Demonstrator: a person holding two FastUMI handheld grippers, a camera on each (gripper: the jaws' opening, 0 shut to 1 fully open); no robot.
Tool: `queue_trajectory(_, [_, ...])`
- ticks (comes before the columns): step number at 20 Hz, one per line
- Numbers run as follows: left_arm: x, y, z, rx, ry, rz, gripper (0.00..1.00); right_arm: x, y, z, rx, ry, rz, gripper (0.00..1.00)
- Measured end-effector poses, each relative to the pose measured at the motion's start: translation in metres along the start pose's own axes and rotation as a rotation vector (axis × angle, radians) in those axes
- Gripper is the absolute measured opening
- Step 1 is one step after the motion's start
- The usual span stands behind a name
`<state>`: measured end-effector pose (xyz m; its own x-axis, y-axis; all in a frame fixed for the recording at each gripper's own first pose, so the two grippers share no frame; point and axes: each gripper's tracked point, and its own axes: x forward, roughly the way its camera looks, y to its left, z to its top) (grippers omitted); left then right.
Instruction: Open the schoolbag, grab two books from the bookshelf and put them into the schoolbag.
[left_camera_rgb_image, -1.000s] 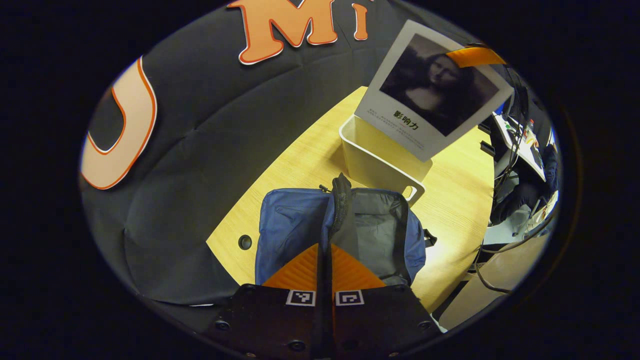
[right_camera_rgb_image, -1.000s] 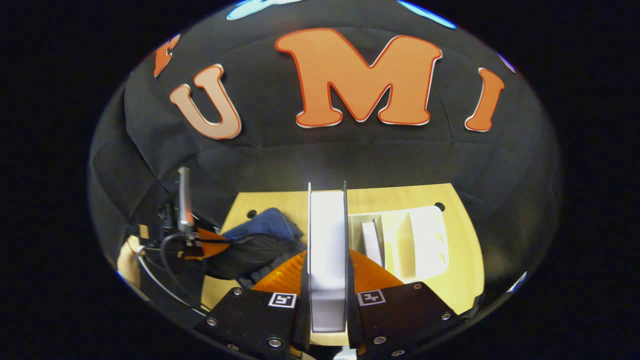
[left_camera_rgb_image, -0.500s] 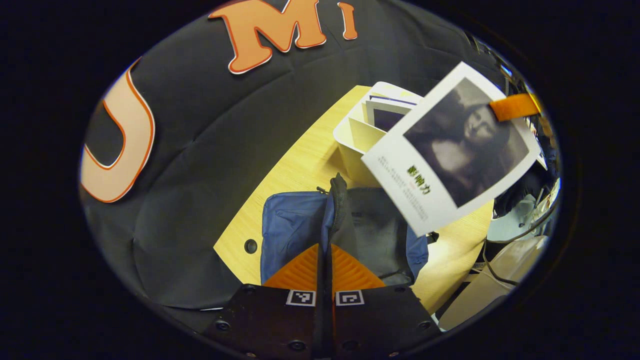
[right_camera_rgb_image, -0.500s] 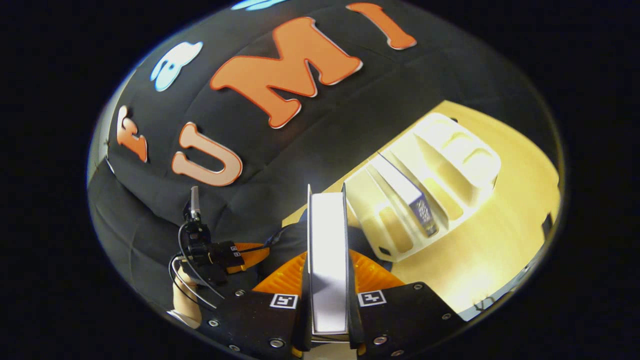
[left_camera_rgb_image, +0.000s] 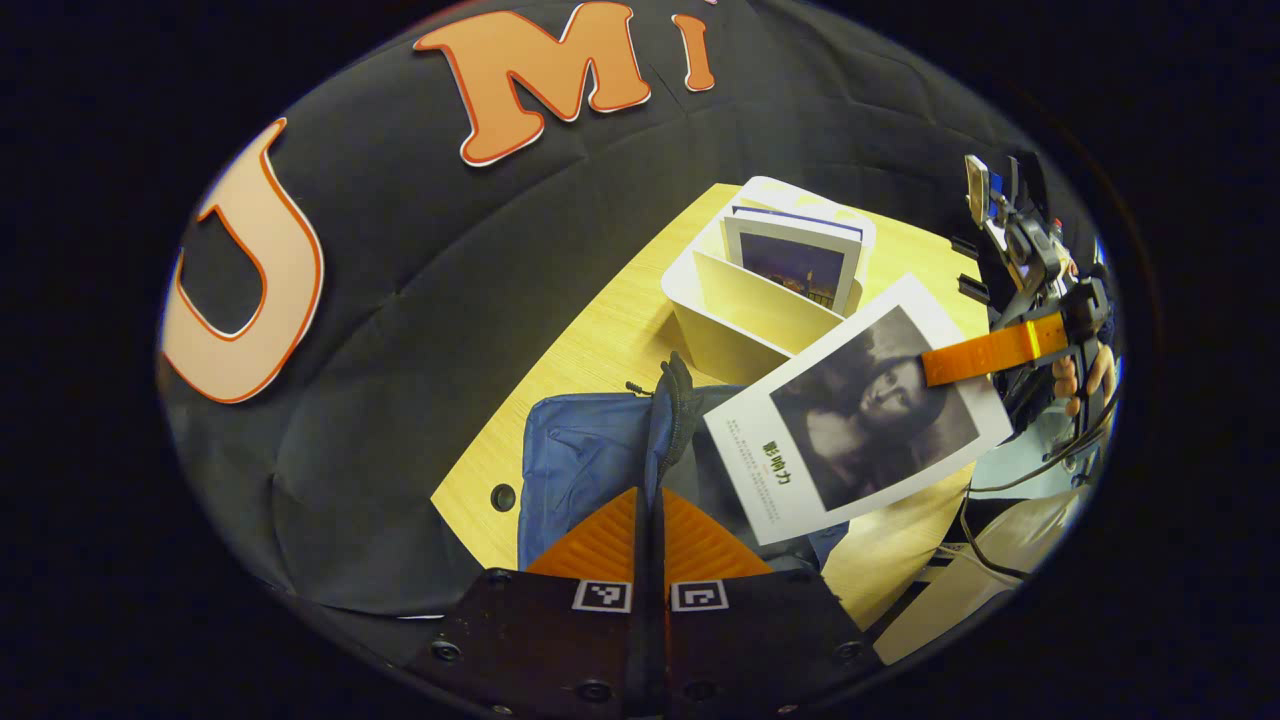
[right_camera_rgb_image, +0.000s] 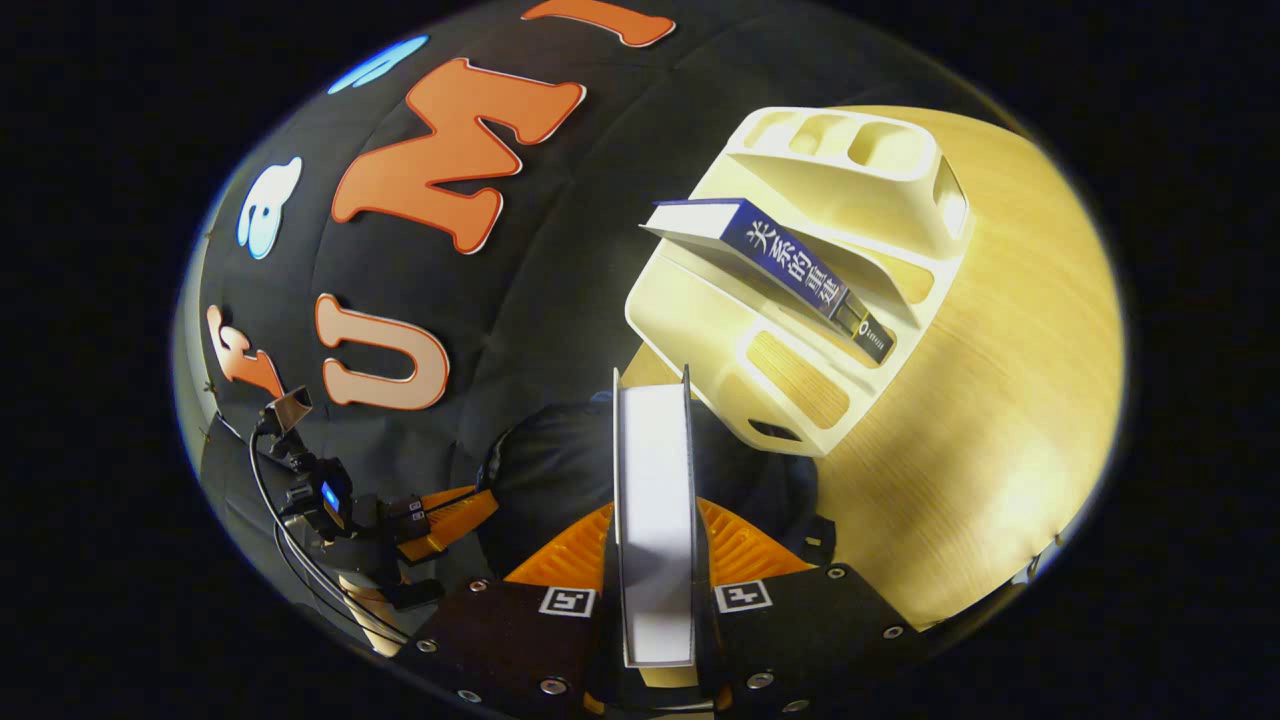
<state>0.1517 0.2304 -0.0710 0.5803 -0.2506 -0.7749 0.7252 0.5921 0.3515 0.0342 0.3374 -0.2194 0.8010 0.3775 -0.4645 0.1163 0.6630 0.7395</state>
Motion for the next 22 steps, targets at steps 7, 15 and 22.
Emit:
queue_trajectory(7, [-0.008,-0.006,0.004,0.027,0.012,0.007,0.00,0.057,-0.003,-0.028,0.046,0.006,-0.010,0.29])
queue_trajectory(15, [-0.003,-0.005,0.006,0.074,0.025,0.009,0.00,0.120,0.012,-0.055,0.069,-0.027,-0.025,0.29])
queue_trajectory(22, [0.000,-0.011,0.005,0.047,0.013,-0.038,0.01,0.153,0.024,-0.062,0.121,-0.029,-0.114,0.29])
